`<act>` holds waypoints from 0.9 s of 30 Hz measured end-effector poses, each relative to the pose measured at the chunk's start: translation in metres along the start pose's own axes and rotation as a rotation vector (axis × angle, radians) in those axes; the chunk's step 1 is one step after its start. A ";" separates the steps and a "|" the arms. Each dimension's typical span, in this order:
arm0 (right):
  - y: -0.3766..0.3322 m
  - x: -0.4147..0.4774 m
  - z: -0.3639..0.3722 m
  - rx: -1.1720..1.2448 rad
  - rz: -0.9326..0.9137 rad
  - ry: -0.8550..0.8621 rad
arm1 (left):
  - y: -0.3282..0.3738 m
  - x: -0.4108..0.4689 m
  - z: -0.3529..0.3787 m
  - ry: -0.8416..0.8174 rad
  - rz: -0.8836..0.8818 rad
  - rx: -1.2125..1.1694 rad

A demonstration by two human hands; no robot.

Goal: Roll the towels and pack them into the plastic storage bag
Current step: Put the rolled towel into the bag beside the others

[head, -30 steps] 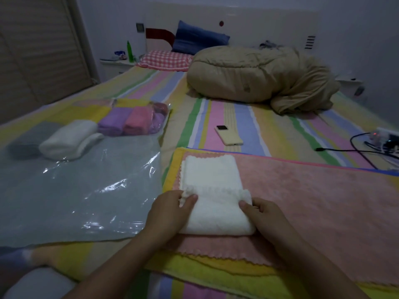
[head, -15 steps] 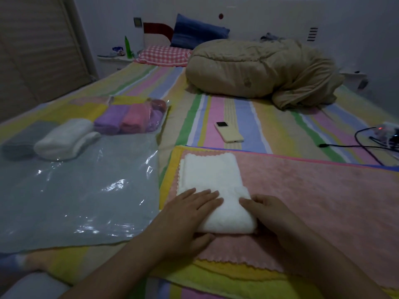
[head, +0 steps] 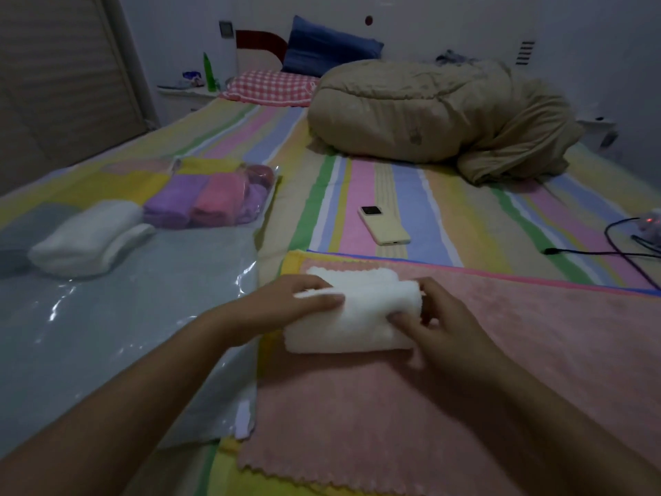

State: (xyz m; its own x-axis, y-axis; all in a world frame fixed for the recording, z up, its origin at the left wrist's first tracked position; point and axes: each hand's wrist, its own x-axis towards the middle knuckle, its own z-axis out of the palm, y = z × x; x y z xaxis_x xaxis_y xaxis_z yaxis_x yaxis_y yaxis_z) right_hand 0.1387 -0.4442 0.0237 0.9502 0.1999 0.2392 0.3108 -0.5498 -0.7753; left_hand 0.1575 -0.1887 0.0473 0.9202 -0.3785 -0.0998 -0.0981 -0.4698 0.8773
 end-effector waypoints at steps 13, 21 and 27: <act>0.015 0.057 0.033 -0.188 0.509 0.077 | -0.028 0.059 0.005 0.389 -0.261 0.438; -0.008 0.029 0.036 -0.062 0.646 0.132 | -0.017 0.056 0.043 -0.022 0.302 0.985; -0.023 0.028 0.031 -0.409 0.729 0.020 | -0.033 0.059 0.043 -0.066 0.296 1.005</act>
State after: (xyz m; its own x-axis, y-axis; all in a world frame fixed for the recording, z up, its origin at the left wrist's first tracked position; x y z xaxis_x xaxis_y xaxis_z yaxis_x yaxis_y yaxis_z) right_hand 0.1571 -0.4010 0.0298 0.9155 -0.3319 -0.2271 -0.4015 -0.7876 -0.4675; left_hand 0.1983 -0.2297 -0.0076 0.7884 -0.6151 0.0036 -0.6134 -0.7857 0.0803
